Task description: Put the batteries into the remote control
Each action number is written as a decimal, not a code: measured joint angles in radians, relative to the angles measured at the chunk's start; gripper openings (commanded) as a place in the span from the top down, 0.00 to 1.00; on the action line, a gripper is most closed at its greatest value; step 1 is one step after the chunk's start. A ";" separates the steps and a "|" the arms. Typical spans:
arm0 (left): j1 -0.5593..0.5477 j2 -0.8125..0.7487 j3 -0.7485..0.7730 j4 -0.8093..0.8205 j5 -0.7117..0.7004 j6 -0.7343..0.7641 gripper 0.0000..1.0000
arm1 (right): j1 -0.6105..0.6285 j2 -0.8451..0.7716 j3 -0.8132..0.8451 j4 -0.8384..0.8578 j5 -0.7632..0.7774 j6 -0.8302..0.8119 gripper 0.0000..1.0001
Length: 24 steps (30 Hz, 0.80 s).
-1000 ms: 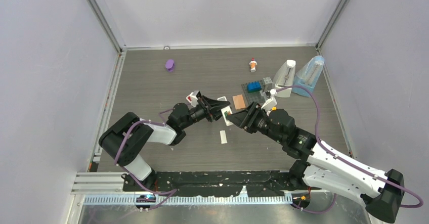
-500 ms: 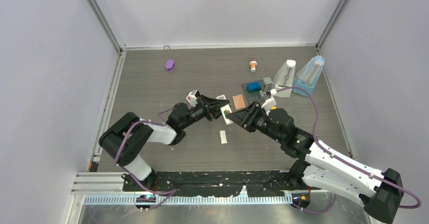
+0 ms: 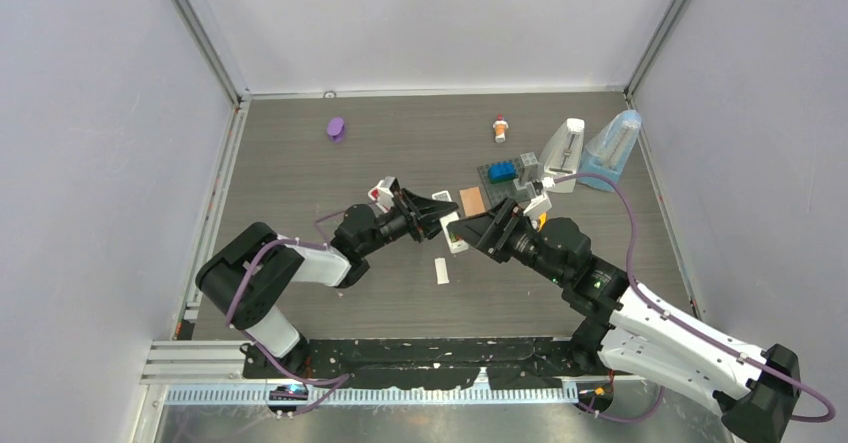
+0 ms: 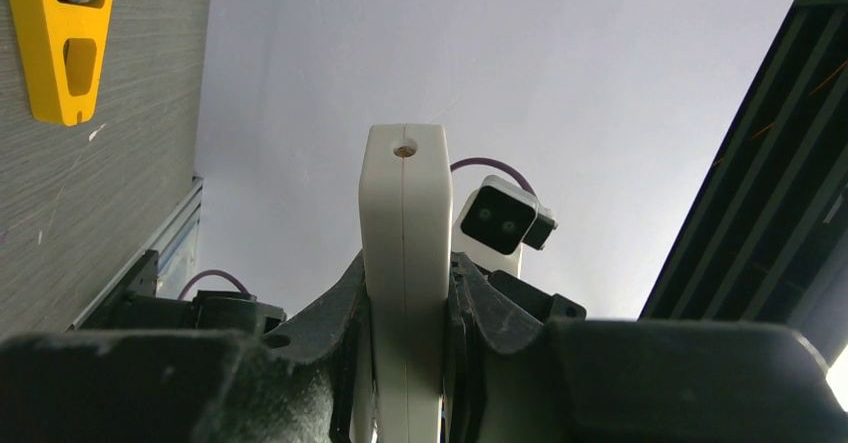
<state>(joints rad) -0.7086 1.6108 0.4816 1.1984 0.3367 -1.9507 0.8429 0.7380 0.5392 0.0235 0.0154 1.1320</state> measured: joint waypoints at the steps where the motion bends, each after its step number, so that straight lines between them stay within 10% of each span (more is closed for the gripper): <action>1: 0.000 0.000 0.001 0.000 0.000 0.004 1.00 | -0.002 -0.006 0.000 0.000 -0.001 0.000 0.22; 24: 0.031 -0.145 0.094 -0.260 0.094 0.352 1.00 | -0.044 0.022 0.058 -0.139 -0.107 -0.161 0.94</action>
<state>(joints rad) -0.6781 1.4662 0.5755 0.9382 0.4305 -1.5990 0.7990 0.7597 0.5976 -0.1154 -0.0914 0.9714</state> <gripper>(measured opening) 0.247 0.296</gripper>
